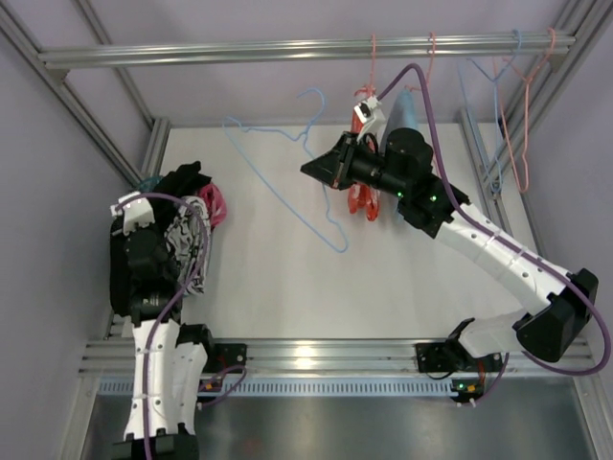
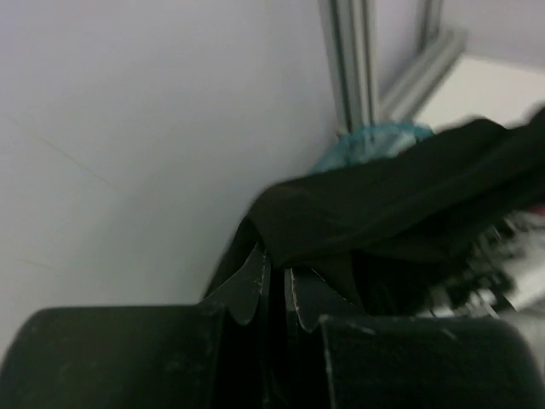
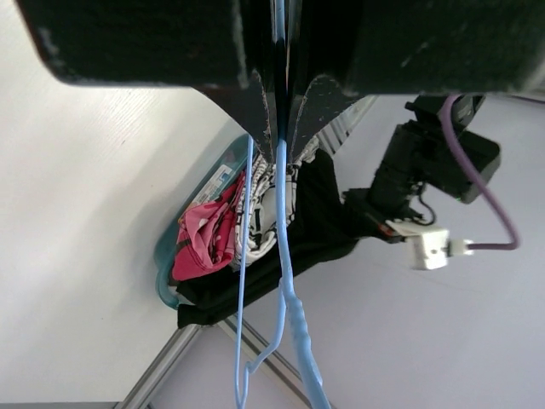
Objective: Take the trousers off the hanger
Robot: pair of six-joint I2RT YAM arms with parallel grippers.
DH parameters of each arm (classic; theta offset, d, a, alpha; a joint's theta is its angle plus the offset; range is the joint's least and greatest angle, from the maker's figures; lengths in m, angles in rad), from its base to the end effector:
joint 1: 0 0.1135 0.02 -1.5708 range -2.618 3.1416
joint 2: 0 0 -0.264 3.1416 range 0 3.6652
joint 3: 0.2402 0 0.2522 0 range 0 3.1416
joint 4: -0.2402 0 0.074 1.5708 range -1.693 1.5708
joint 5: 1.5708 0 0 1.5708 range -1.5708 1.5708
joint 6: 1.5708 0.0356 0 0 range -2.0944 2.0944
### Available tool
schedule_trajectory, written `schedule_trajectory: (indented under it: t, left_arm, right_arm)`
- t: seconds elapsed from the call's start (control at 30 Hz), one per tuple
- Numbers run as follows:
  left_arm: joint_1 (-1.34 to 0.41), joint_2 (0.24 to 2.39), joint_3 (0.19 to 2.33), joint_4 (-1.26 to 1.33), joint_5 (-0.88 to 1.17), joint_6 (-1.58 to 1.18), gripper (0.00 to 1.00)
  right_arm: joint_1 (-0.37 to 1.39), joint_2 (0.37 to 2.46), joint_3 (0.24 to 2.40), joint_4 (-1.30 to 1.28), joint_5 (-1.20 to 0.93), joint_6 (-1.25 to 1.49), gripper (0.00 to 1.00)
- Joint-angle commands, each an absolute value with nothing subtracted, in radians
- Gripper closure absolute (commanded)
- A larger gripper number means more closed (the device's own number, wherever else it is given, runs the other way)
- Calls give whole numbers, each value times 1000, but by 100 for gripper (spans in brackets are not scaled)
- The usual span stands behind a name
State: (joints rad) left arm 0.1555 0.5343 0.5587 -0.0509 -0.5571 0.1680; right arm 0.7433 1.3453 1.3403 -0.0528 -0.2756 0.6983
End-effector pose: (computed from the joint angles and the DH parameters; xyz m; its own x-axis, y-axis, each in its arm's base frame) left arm 0.1358 0.0403 0.3111 -0.1351 0.1225 -0.9832 -0.6400 0.7467 0.1810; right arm 0.2248 0.2198 0.4233 -0.5798 0.3073 -0.7545 -0.6246 0.4270 0.6539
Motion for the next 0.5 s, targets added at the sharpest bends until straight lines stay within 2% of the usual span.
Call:
schedule_trajectory:
  t: [0.0, 0.13, 0.33, 0.37, 0.47]
  left_arm:
    - [158, 551, 502, -172, -459, 118, 100]
    - [160, 609, 528, -230, -194, 115, 100]
    - [160, 738, 624, -343, -5, 139, 99]
    - [158, 752, 633, -359, 97, 159, 99]
    - [158, 768, 676, -428, 152, 204, 90]
  right_arm:
    - [761, 1307, 1361, 3, -304, 666, 100]
    - [761, 1279, 1364, -31, -336, 617, 100]
    - [761, 1229, 1370, -72, -371, 534, 100]
    - [759, 1215, 1376, -92, -377, 513, 100]
    - [759, 1189, 1397, -143, -403, 476, 100]
